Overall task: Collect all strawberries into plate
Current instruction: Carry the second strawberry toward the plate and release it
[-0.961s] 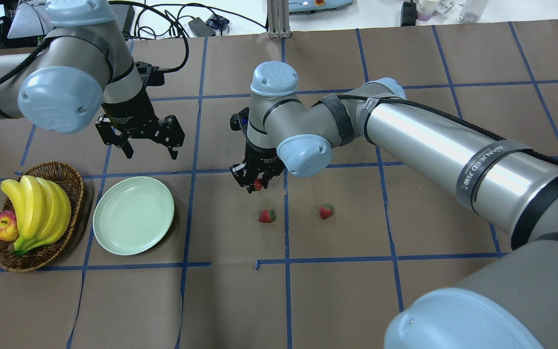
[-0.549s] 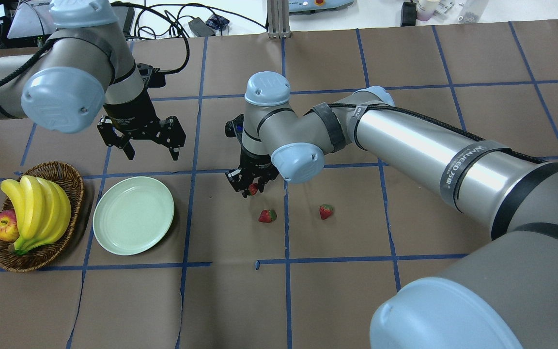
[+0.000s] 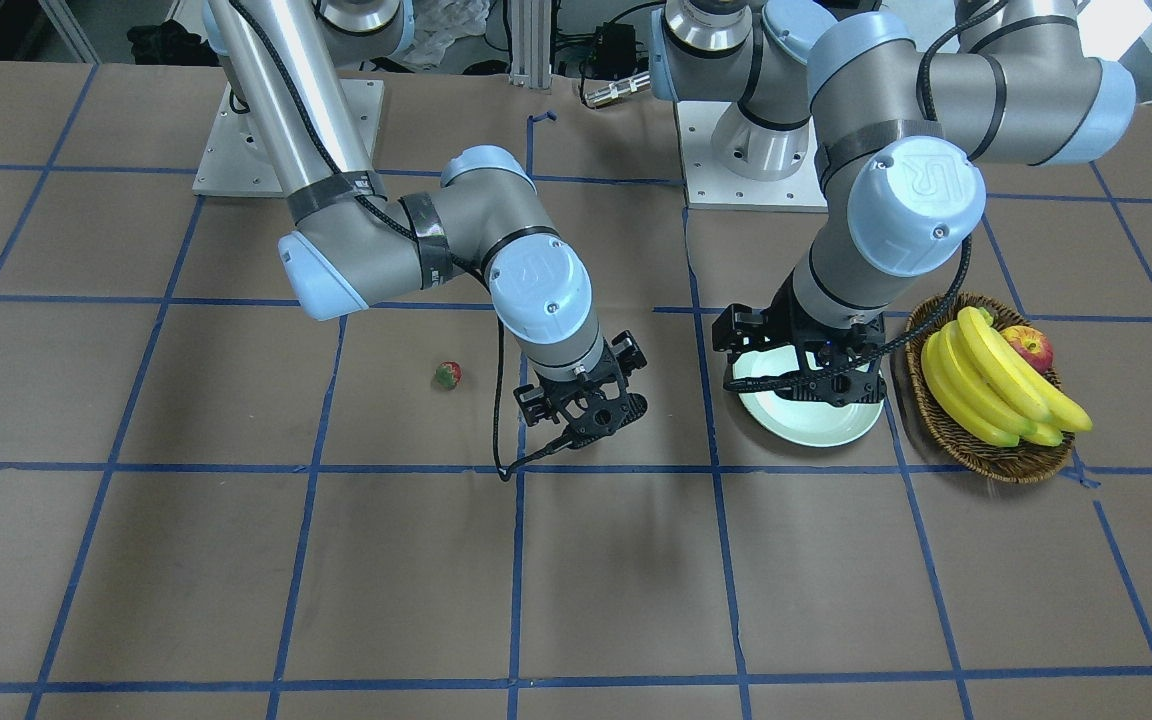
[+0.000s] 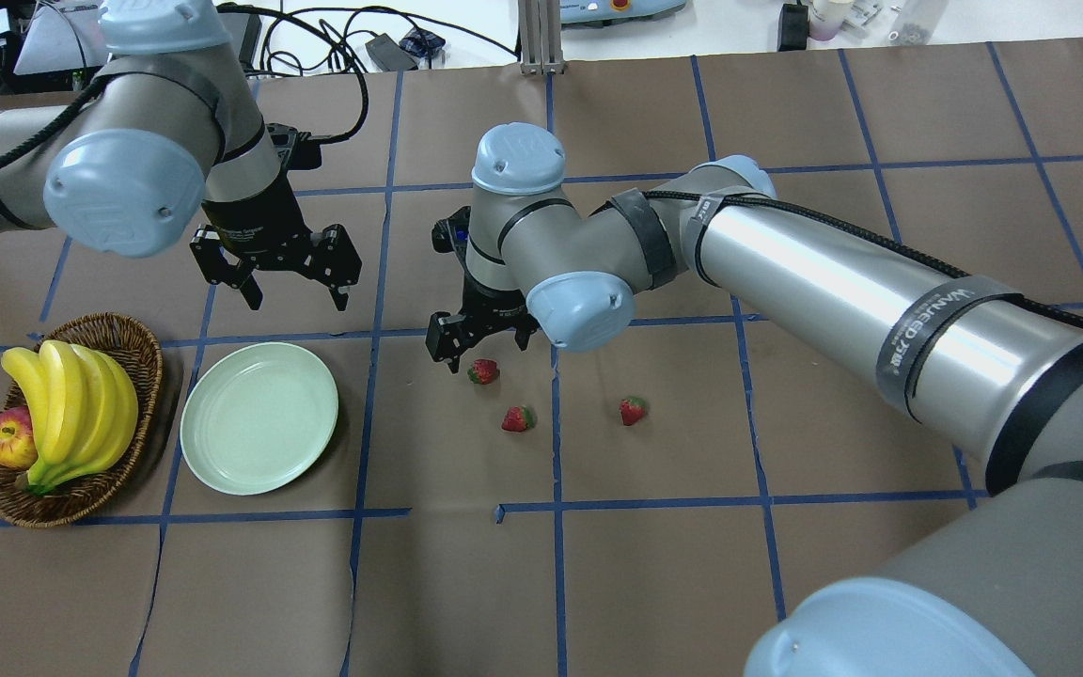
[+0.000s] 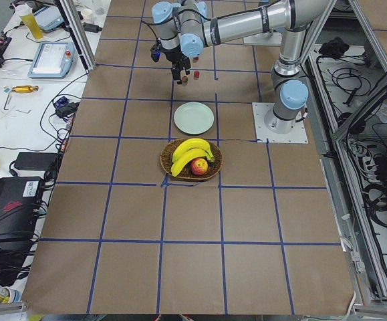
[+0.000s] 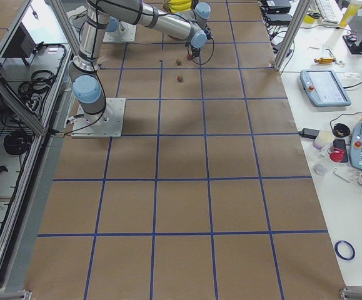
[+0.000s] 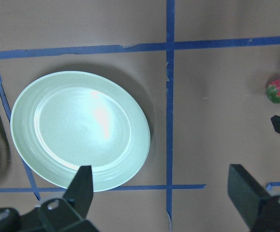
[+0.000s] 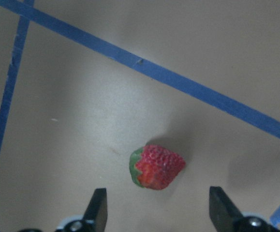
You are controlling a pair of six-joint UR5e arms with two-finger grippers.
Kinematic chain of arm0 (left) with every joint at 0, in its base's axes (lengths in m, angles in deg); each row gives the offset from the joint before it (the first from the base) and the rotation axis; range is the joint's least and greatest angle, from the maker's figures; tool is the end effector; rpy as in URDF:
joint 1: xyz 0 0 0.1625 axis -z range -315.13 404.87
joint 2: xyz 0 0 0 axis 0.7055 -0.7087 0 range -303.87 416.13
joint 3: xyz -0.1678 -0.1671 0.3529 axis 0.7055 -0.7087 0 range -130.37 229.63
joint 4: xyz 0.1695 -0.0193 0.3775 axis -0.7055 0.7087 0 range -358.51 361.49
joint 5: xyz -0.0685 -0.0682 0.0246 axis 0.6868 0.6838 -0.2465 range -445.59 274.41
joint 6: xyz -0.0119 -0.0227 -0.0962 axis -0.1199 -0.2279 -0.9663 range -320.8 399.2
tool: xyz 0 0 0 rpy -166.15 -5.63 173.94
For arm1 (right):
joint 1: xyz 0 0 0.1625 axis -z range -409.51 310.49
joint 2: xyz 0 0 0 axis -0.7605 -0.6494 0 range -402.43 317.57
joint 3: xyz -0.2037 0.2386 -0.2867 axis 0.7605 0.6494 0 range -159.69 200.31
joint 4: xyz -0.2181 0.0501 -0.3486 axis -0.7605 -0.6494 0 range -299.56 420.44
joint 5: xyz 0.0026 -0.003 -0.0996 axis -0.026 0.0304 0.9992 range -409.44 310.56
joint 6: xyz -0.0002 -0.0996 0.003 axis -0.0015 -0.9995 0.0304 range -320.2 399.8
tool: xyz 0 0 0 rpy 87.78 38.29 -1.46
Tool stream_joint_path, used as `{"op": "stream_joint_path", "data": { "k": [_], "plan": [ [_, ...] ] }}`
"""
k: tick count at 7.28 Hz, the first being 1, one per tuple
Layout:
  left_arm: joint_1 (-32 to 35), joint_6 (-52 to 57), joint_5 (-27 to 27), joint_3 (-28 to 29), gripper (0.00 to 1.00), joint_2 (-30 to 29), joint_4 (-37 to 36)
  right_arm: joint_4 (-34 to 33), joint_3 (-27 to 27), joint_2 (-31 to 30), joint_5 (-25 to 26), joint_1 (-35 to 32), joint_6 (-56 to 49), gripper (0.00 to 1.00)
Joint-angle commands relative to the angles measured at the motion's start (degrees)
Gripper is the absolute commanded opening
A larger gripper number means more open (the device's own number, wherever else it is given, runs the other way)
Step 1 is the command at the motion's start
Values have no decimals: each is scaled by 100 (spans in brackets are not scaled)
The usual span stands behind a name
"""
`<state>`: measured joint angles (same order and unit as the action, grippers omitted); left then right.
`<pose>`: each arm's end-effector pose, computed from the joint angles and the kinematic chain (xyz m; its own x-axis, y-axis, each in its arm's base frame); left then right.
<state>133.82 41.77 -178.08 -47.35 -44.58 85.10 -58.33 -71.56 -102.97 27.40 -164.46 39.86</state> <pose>-0.1192 -0.5333 0.3438 -0.9988 0.0343 -0.0337 0.0270 0.9799 0.1976 0.4112 -0.5138 0.2274 -0.8876 -0.4007 -0.2273 -0.4206 0.9061 0.0448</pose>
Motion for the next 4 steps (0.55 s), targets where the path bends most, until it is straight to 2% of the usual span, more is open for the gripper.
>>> {"op": "stream_joint_path", "data": {
  "k": [1,3,4],
  "plan": [
    [0,-2,3,-49,100,-35,6,396,-6,-412,716,147,-23,100],
    [0,86,-23,-41,100,-45,-3,617,-111,-449,762,629,-84,100],
    [0,51,-15,-23,100,-36,-12,1140,-129,-467,814,806,-102,100]
  ]
}}
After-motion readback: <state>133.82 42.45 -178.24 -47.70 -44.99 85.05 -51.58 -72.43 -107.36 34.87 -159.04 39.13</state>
